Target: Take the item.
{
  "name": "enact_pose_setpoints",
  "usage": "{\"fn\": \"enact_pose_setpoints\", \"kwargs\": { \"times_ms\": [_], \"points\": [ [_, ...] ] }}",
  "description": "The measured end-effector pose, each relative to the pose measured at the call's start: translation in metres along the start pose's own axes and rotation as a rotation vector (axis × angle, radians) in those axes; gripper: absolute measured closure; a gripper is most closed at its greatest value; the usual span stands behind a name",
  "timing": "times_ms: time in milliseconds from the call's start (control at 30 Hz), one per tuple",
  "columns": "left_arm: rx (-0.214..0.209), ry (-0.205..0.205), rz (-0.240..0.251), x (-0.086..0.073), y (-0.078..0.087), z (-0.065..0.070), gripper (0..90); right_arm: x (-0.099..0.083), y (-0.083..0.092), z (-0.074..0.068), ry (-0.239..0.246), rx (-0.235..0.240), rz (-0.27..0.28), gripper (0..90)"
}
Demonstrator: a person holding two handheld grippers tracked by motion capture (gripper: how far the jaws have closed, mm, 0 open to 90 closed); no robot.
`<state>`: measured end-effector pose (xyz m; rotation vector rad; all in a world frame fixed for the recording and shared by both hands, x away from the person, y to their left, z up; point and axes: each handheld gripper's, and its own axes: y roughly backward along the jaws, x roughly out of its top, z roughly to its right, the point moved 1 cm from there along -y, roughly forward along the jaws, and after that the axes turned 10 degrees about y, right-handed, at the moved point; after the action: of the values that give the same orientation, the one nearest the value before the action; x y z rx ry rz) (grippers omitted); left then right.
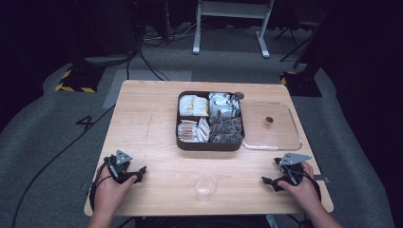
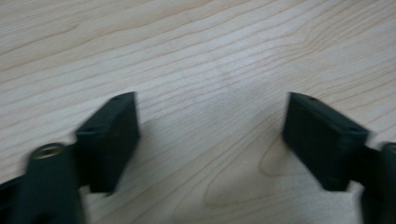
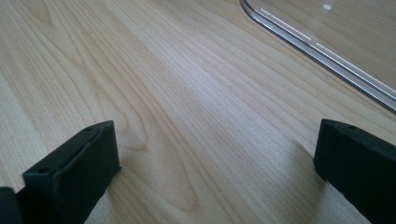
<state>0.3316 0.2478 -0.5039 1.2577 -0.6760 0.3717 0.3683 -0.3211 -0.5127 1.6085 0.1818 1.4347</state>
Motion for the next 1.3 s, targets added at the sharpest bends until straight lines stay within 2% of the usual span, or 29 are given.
{"fn": "enact_pose_setpoints", "kwargs": {
  "times_ms": [67, 200, 233, 300, 333, 400, 467, 533, 567, 633, 667, 700, 733, 767, 867, 933, 1067, 1133, 1167, 1200, 1267, 1300],
  "points": [
    [-0.014, 0.023, 0.017, 0.003, 0.004, 0.004, 32.8, 0.0, 0.0, 0.0, 0.004, 0.001, 0.001, 0.1],
    [-0.039, 0.026, 0.026, 0.012, 0.011, 0.013, 37.2, 0.0, -0.001, 0.001, 0.007, 0.006, 0.002, 0.1],
    [-0.047, 0.02, 0.03, 0.019, 0.016, 0.023, 38.4, 0.0, -0.001, 0.001, 0.008, 0.006, 0.002, 0.1],
    [-0.06, 0.016, 0.036, 0.027, 0.022, 0.033, 39.9, 0.0, -0.001, 0.001, 0.008, 0.006, 0.002, 0.1],
    [-0.06, 0.016, 0.036, 0.027, 0.022, 0.033, 40.0, 0.0, -0.001, 0.001, 0.007, 0.007, 0.001, 0.1],
    [-0.112, 0.028, 0.048, 0.04, 0.027, 0.048, 36.9, 0.0, -0.001, 0.001, 0.008, 0.006, 0.002, 0.1],
    [-0.097, 0.013, 0.05, 0.049, 0.03, 0.056, 31.4, 0.0, -0.001, 0.001, 0.008, 0.006, 0.002, 0.1],
    [-0.074, 0.004, 0.068, 0.058, 0.032, 0.064, 28.1, 0.0, -0.001, 0.001, 0.008, 0.006, 0.002, 0.1],
    [-0.081, 0.0, 0.091, 0.062, 0.032, 0.067, 28.2, 0.0, 0.0, 0.001, 0.007, 0.006, 0.002, 0.1],
    [-0.143, 0.007, 0.124, 0.071, 0.032, 0.072, 30.9, 0.0, 0.0, 0.001, 0.008, 0.006, 0.002, 0.1],
    [-0.186, 0.021, 0.128, 0.075, 0.032, 0.074, 33.1, 0.0, -0.001, 0.001, 0.008, 0.006, 0.002, 0.1],
    [-0.211, 0.03, 0.13, 0.08, 0.032, 0.076, 34.2, 0.0, -0.001, 0.001, 0.008, 0.006, 0.002, 0.1],
    [-0.211, 0.03, 0.13, 0.08, 0.032, 0.076, 35.3, 0.0, -0.001, 0.001, 0.009, 0.007, 0.001, 0.1],
    [-0.212, 0.016, 0.132, 0.088, 0.032, 0.08, 35.9, 0.0, -0.001, 0.001, 0.011, 0.009, 0.003, 0.1],
    [-0.159, -0.024, 0.128, 0.099, 0.03, 0.086, 37.6, 0.0, -0.001, 0.001, 0.013, 0.009, 0.003, 0.1],
    [-0.149, -0.032, 0.122, 0.106, 0.028, 0.089, 38.3, 0.0, -0.001, 0.001, 0.013, 0.008, 0.003, 0.1],
    [-0.158, -0.025, 0.129, 0.117, 0.028, 0.095, 38.5, 0.0, -0.001, 0.001, 0.01, 0.007, 0.002, 0.2],
    [-0.155, -0.04, 0.13, 0.127, 0.028, 0.103, 37.9, 0.002, -0.002, 0.0, 0.0, -0.003, 0.001, 0.3],
    [-0.155, -0.04, 0.13, 0.127, 0.028, 0.103, 37.7, 0.002, -0.002, 0.0, 0.0, -0.003, 0.001, 0.3],
    [-0.159, -0.048, 0.13, 0.135, 0.026, 0.108, 37.8, 0.002, -0.002, 0.0, -0.005, -0.008, -0.002, 0.2],
    [-0.16, -0.055, 0.125, 0.139, 0.024, 0.111, 37.6, 0.003, -0.003, 0.0, -0.006, -0.011, -0.003, 0.2],
    [-0.157, -0.072, 0.122, 0.147, 0.021, 0.114, 37.5, 0.003, -0.003, 0.0, -0.007, -0.012, -0.003, 0.4]
  ]
}}
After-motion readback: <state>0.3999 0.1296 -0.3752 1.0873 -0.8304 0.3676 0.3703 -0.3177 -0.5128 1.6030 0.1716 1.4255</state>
